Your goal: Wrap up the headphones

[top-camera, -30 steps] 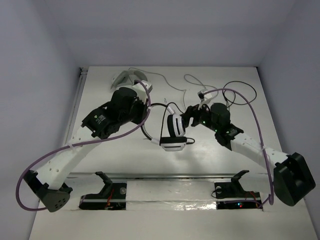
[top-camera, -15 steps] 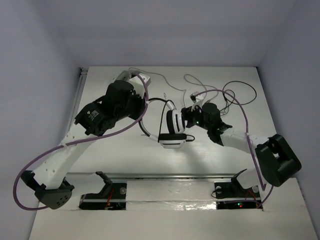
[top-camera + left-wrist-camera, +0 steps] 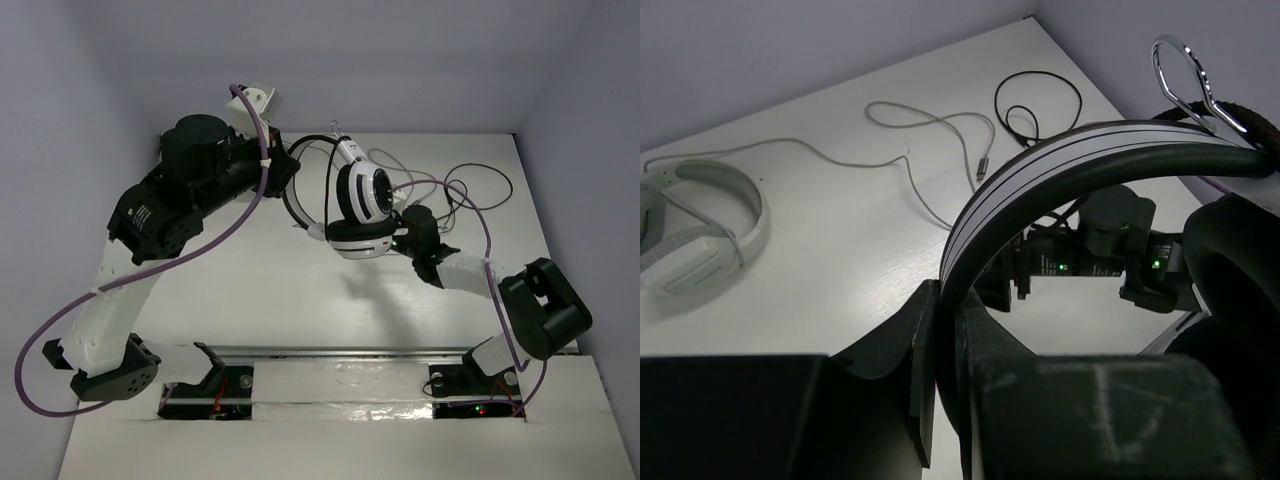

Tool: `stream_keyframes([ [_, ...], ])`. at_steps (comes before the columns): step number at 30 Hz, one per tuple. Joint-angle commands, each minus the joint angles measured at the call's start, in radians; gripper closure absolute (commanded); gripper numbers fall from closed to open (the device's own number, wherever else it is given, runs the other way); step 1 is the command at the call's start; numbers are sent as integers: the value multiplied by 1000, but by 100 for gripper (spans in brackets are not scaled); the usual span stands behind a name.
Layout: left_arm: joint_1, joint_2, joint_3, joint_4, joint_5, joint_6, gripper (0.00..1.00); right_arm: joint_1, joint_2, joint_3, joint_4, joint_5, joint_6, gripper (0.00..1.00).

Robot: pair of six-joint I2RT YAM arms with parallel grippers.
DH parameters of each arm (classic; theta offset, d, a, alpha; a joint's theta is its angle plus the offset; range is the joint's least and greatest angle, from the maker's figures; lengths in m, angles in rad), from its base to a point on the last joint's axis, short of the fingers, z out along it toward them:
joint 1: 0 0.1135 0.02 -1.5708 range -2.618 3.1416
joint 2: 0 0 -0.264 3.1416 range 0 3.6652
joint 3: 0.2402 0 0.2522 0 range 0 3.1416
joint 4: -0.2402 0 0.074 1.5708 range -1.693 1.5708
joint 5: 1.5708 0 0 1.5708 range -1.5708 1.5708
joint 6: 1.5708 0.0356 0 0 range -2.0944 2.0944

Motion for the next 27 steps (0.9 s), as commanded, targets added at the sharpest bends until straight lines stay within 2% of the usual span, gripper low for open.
stream_keyframes([
  [1, 1, 17, 55, 91, 26, -63, 100, -3, 9, 5, 95, -47, 49, 37],
  [5, 30, 42, 69, 111, 19, -74, 100, 29, -5, -35, 144, -75, 86, 47],
  [6, 41, 51, 72, 117, 29, -80, 100, 29, -5, -43, 152, -72, 91, 52],
  [7, 53, 56, 80, 121, 35, -86, 100, 42, -3, -44, 152, -72, 97, 61],
  [9, 64, 69, 94, 134, 18, -99, 100, 52, 4, -46, 164, -82, 127, 67],
  [10, 73, 71, 92, 144, 10, -105, 100, 71, 4, -46, 165, -84, 141, 76],
  [12, 82, 69, 74, 192, -2, -143, 100, 136, -6, -55, 172, -81, 175, 81],
  [15, 82, 47, -39, 328, -10, -224, 100, 242, -45, -79, 143, 14, 201, 90],
  [16, 82, 40, -100, 357, -51, -241, 100, 258, -57, -90, 139, 25, 215, 93],
  [17, 82, 36, -134, 414, -100, -258, 100, 273, -71, -116, 138, 42, 233, 94],
  [21, 136, 10, -291, 546, -148, -347, 100, 356, -176, -196, 142, 132, 287, 96],
  [25, 136, 16, -398, 635, -232, -395, 100, 433, -250, -225, 165, 89, 286, 92],
  [27, 136, 34, -406, 640, -289, -401, 100, 470, -255, -219, 162, 24, 278, 91],
])
